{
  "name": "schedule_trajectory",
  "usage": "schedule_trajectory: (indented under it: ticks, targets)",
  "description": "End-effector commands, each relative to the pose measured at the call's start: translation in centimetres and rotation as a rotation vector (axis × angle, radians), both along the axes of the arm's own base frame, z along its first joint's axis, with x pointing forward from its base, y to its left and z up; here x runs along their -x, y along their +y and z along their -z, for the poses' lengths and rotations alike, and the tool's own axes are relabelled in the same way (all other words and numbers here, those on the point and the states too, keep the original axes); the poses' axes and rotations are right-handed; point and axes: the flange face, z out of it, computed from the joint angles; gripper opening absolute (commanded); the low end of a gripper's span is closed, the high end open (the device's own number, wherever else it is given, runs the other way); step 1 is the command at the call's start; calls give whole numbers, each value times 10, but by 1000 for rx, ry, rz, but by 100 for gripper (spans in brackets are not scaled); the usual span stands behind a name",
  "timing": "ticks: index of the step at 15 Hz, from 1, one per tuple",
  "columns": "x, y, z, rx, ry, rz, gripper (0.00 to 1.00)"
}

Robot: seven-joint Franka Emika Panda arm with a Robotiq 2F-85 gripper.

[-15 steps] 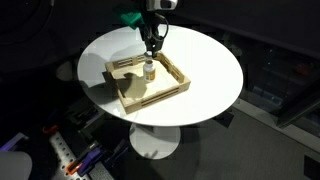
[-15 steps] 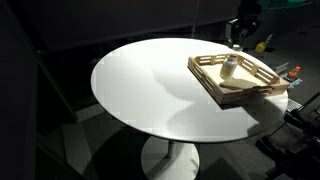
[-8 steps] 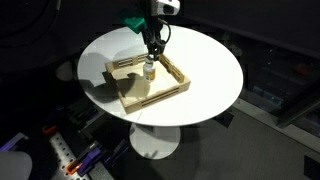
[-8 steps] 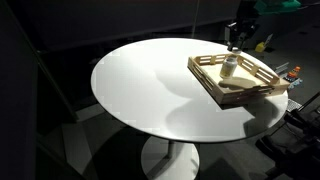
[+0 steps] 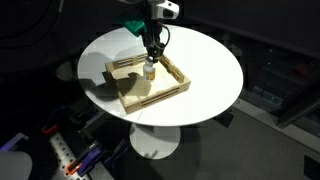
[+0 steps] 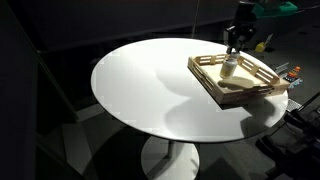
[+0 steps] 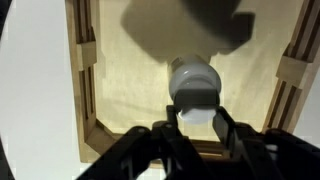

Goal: Put the white lid on the white bottle.

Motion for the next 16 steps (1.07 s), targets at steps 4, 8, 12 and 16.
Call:
schedule_trajectory:
  ticks: [4, 8, 12, 16]
  targets:
    - [-8, 2, -3, -22, 11, -5, 16]
    - [-8, 3, -1, -19, 12, -7, 17]
    - [-9, 3, 1, -13, 11, -8, 17]
    - [-9, 2, 3, -10, 13, -7, 17]
